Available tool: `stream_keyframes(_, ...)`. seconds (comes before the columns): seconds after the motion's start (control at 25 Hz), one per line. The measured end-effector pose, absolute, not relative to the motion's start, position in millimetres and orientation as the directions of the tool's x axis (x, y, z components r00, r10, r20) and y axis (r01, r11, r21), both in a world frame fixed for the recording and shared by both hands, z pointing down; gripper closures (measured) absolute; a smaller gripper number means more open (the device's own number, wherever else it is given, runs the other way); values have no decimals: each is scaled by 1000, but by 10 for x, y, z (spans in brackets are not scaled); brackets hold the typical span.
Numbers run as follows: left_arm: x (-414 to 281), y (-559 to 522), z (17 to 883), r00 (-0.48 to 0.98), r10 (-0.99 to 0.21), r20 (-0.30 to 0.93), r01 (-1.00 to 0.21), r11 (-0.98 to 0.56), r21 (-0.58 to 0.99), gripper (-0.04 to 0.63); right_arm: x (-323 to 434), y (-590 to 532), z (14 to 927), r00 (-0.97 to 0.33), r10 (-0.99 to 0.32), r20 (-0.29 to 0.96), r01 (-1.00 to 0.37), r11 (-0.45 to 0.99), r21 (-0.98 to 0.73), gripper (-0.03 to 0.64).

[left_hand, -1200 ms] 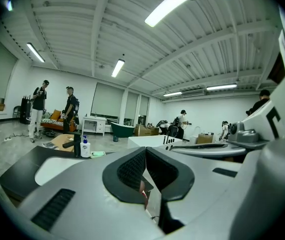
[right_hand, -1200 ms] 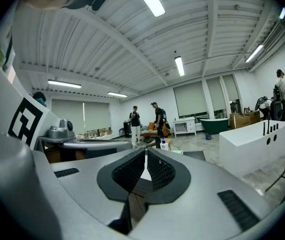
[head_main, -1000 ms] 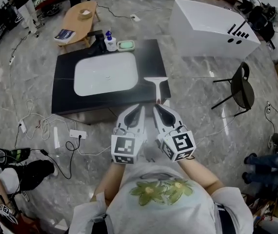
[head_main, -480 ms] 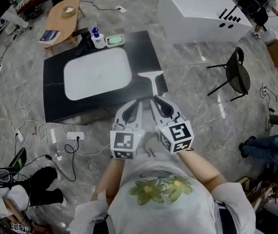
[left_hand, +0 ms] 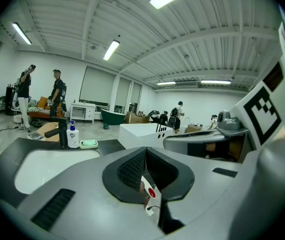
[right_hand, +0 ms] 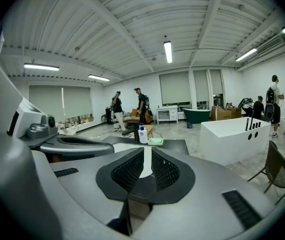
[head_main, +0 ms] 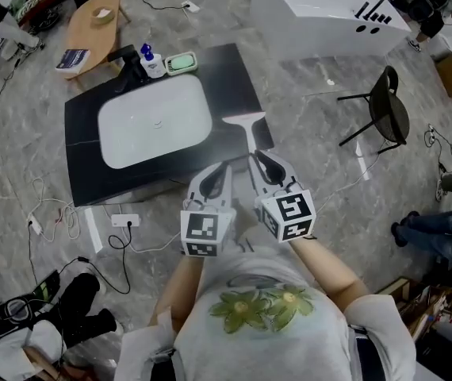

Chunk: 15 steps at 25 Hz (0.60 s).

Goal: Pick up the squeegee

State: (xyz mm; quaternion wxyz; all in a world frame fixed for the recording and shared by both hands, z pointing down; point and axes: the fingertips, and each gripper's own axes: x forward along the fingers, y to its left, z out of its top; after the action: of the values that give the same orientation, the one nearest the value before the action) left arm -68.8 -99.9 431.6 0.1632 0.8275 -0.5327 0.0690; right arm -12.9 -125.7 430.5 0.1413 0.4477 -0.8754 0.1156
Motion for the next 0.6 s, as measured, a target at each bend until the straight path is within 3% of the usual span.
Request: stream_keyframes(0.6, -527, -1233, 4574, 479, -801, 358, -878, -435, 202, 584, 23, -1674, 4773, -503, -740, 446, -851, 516, -103, 591)
